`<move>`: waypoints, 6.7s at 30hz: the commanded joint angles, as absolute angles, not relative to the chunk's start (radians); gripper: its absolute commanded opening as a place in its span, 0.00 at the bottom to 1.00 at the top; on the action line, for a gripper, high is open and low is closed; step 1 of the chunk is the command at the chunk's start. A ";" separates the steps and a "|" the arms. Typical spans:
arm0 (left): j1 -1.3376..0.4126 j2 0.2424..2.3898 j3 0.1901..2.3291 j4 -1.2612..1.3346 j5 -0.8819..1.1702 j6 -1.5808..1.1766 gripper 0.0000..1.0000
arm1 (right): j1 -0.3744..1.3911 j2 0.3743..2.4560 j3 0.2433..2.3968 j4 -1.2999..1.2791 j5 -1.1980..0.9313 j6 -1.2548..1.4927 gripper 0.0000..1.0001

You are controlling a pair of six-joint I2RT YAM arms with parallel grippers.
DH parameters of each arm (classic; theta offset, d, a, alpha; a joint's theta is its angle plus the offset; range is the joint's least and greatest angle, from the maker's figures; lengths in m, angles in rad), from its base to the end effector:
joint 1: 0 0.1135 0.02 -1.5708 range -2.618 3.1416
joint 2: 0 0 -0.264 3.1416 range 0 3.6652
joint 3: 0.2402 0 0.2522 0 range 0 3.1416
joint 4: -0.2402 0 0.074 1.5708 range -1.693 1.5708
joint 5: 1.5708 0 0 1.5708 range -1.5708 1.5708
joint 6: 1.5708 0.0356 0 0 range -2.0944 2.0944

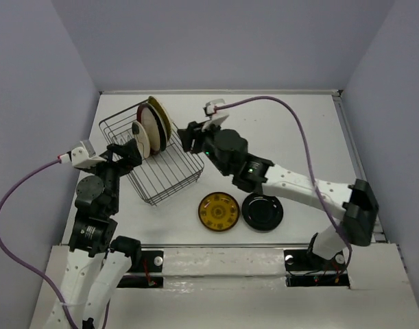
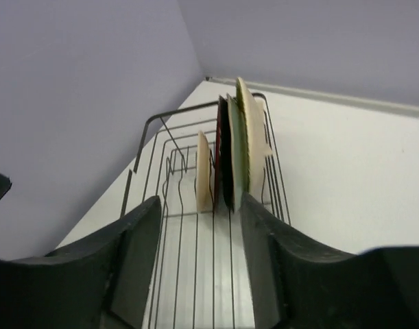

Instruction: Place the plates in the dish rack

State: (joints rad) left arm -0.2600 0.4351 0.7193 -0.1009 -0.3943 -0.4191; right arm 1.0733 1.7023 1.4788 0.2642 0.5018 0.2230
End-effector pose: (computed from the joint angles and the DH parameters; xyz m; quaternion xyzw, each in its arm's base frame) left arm 0.1040 -0.0135 0.3705 -0.1999 0.6131 -0.1330 0.7526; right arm 0.2116 0.3538 0.3837 -0.1136 0.6850 0.2848 0.6609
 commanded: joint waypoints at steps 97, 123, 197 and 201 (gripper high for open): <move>-0.602 0.802 0.847 -0.219 -0.060 -0.305 0.99 | 0.658 1.000 0.956 -0.057 -0.153 0.489 0.07; -0.440 0.834 1.098 -0.298 0.015 -0.232 0.93 | 0.658 1.022 0.841 0.129 -0.406 0.474 0.07; -0.446 0.623 1.163 -0.214 -0.314 -0.204 0.99 | 0.917 1.801 1.698 -0.007 -0.087 0.456 0.07; -0.446 0.522 1.071 -0.137 -0.328 -0.215 0.99 | 0.985 2.044 2.031 -0.119 0.236 0.437 0.07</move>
